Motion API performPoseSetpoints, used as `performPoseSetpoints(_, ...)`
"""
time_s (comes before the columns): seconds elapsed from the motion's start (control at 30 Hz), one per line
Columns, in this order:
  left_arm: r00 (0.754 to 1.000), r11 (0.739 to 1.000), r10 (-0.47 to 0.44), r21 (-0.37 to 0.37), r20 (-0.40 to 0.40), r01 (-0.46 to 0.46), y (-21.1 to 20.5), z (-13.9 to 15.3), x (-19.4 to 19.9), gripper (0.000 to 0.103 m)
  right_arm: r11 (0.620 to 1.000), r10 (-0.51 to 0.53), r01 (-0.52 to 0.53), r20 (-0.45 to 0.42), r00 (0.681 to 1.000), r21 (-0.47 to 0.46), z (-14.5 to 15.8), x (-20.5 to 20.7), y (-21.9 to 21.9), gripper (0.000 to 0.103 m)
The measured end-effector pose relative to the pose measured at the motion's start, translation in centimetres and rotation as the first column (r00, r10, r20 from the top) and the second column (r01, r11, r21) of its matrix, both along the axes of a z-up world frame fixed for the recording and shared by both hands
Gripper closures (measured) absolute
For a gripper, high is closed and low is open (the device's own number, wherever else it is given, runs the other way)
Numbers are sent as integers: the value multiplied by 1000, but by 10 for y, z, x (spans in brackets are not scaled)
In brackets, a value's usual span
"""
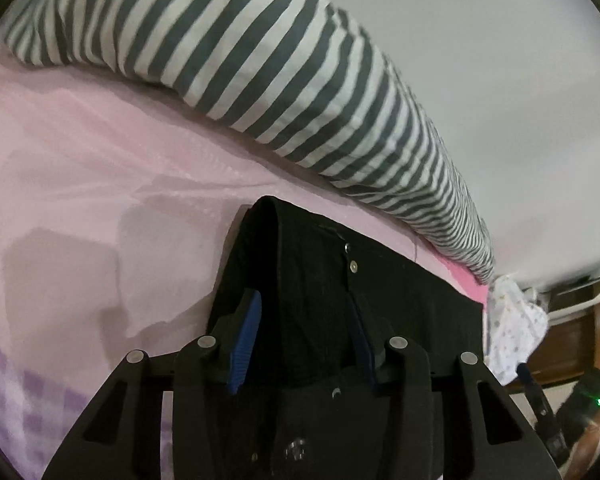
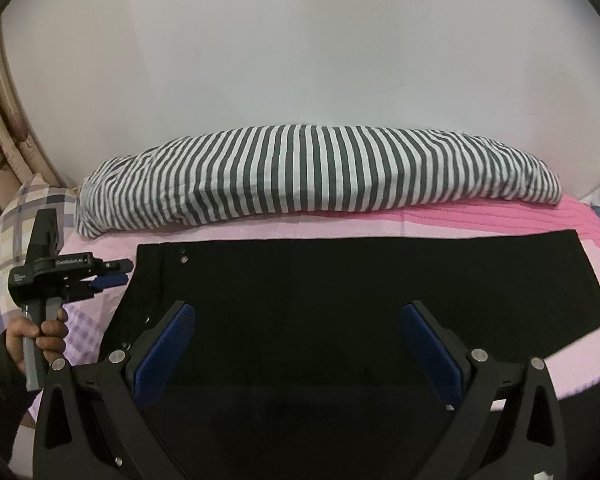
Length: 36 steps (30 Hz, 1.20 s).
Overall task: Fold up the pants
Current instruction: 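Close the right gripper on the waistband while the left gripper keeps holding it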
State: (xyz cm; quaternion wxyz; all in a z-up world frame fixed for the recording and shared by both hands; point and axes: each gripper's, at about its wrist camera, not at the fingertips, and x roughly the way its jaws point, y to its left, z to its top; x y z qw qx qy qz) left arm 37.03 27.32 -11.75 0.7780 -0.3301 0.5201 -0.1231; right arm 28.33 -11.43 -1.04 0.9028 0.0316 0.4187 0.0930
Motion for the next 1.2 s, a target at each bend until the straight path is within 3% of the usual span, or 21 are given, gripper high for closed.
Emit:
performPoseSetpoints(0.3,999,997,-35,-63,4,35,-2,-16,34,63,1000,1,-2,-25,1000,-25,-21,42,0,1)
performPoseSetpoints(0.5,1000,999,-18,-46,4,19,-6,-15,41,65,998,58,-60,-64,996,-28,-42,71,-5,1)
performPoseSetpoints(0.57,999,1000,-20,4,25,20,-14,-10,39,90,995,95,-97,-81,992,-33,-48,82,-8,1)
performPoseSetpoints(0.7,994,999,-18,32,105,14,-22,4,27,95,980,178,-185,-103,979,-68,-55,104,-14,1)
performPoseSetpoints(0.8,982,998,-22,54,189,12,-29,21,14,95,952,268,-284,-133,954,-118,-61,119,-16,1)
performPoseSetpoints(0.9,961,999,-29,42,275,18,-33,39,-4,96,904,382,-408,-185,905,-130,-67,132,-17,1)
performPoseSetpoints(1.03,929,999,-34,25,368,26,-37,58,-30,96,843,491,-528,-252,834,-103,-73,151,-15,1)
performPoseSetpoints(1.1,916,999,-36,30,400,26,-40,66,-41,96,800,553,-595,-291,781,-75,-75,162,-12,2)
performPoseSetpoints(1.2,902,999,-37,28,430,27,-41,76,-54,96,747,606,-660,-328,725,-78,-77,177,-9,10)
